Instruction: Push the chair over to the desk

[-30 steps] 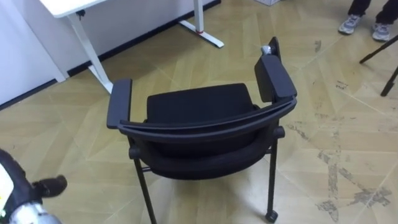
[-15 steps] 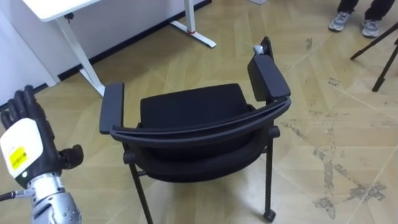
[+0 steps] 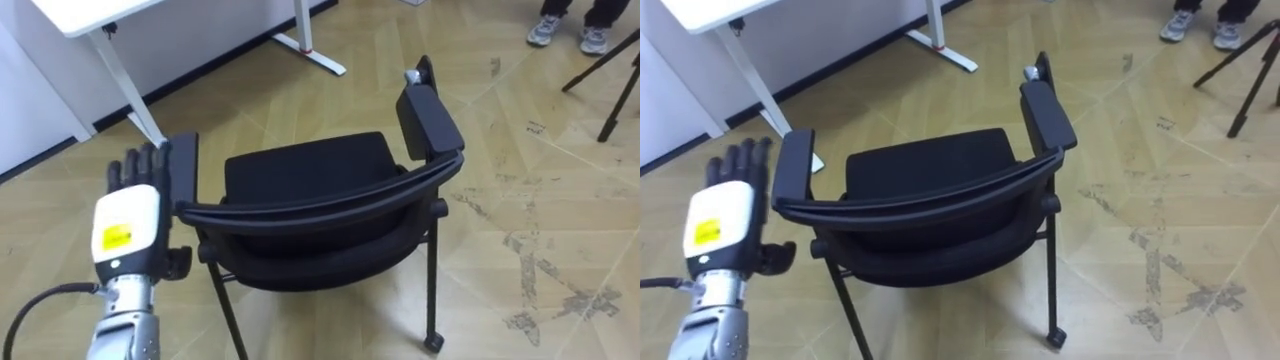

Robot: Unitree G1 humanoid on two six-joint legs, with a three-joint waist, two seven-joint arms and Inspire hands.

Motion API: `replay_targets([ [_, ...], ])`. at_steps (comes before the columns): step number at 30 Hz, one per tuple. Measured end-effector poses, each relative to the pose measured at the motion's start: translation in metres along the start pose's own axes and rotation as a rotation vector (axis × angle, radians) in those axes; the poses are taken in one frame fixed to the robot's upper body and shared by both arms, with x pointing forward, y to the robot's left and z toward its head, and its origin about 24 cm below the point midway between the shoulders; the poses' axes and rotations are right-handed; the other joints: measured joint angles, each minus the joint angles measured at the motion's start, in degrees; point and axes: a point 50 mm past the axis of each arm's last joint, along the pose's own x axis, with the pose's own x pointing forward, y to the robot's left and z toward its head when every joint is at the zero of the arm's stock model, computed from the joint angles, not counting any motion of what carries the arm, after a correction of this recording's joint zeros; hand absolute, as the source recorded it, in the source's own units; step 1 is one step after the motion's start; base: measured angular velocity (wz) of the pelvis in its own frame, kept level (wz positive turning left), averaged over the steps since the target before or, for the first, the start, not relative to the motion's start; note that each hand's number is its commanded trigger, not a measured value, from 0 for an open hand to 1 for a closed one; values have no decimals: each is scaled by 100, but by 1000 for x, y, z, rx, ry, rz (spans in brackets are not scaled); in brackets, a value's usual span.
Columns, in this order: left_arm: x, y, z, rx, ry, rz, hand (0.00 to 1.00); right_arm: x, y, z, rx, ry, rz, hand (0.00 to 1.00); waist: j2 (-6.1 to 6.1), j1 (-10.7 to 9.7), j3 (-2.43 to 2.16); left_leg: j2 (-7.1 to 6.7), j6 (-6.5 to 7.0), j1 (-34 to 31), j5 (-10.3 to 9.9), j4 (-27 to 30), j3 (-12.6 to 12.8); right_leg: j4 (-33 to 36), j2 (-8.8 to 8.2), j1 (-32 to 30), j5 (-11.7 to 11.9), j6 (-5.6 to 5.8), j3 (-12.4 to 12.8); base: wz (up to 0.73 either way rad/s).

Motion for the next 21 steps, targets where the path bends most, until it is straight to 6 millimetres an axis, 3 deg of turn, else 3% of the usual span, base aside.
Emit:
replay_targets([
  [5, 4, 8, 12, 43, -89, -51, 0, 0, -2, 5, -11, -24, 17, 0, 41, 1, -15, 0, 0, -24, 0, -3, 37, -1, -3, 14, 7, -8, -13, 0],
  [14, 5, 6, 15, 72, -98, -165, 0, 0, -4, 10, -33, -42, 20, 0, 97, -20, 10, 0, 1, -63, 0, 19, 53, -23, -3, -9, 7, -8, -16, 0],
  [21, 12, 26, 22, 80, -150, -111, 0, 0, -5, 9, -27, -44, 17, 0, 111, -48, 10, 0, 1, -90, 0, 44, 52, -43, -3, 31, 7, -8, -16, 1],
])
